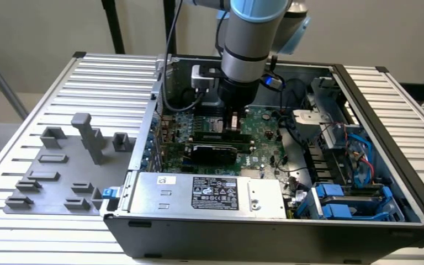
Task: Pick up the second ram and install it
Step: 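Insert the second ram into the second slot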
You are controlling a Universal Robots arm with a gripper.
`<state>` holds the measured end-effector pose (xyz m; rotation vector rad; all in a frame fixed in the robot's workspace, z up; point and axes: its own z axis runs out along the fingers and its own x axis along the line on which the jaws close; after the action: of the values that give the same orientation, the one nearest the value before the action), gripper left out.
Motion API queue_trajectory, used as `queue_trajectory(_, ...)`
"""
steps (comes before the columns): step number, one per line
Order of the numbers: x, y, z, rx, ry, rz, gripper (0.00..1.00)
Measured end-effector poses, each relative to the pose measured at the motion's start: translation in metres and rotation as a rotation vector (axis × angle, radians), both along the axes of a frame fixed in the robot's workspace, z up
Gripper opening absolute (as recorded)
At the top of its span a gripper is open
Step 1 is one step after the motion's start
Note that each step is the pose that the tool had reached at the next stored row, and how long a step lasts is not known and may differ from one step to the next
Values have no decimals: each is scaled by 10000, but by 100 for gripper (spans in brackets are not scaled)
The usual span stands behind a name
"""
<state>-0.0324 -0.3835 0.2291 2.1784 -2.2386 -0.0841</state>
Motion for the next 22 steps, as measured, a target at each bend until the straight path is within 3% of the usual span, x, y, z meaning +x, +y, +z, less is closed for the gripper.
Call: queue_trajectory(22, -13, 11, -15, -13, 0, -4, 13)
